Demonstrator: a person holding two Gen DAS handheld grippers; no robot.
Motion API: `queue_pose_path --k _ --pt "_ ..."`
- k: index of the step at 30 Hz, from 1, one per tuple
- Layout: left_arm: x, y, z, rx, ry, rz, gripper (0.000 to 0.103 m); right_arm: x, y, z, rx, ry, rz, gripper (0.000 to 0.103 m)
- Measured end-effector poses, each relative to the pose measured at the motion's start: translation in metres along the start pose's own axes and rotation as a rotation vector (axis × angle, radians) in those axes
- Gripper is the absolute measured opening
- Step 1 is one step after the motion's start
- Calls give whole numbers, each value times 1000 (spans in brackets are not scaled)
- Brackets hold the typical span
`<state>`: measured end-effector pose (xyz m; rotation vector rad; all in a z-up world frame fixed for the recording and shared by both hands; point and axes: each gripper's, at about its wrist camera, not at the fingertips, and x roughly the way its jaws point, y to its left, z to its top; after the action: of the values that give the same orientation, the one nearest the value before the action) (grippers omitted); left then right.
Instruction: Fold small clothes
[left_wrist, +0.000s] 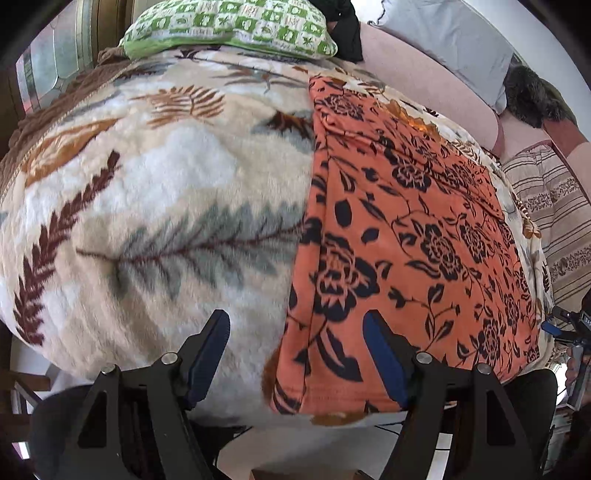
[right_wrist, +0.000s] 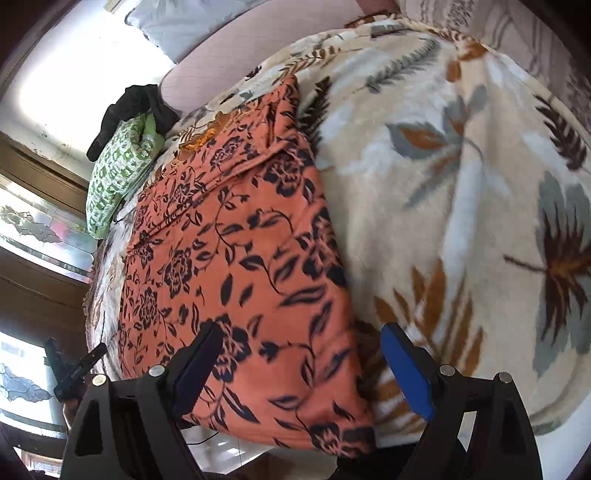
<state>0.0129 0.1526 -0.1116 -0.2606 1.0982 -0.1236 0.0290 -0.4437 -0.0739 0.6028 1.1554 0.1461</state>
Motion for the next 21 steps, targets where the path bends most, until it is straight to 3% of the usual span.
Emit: queue_pose_path --k 7,8,11,14,16,18,20,21 --pt "14 -9 -14 -3 37 -6 75 19 -10 -28 -19 64 -11 88" --pt "15 -10 -14 -1 43 2 74 21 -9 -30 -19 67 -15 83" --pt "2 -11 -16 -17 4 -41 74 6 4 -35 -55 7 25 67" --pt "-1 -15 -16 -3 -19 -48 75 -4 15 -33 -103 -54 3 67" --pt "8 -15 -16 -3 7 -29 75 8 10 -28 -86 -22 0 68" --pt "19 -12 -18 -16 52 -19 74 34 0 -27 -52 75 -21 68" --pt "18 -15 -21 15 43 12 56 35 4 -26 -58 88 -9 66" --pt "18 -16 -22 29 55 15 28 34 7 -27 -53 119 30 60"
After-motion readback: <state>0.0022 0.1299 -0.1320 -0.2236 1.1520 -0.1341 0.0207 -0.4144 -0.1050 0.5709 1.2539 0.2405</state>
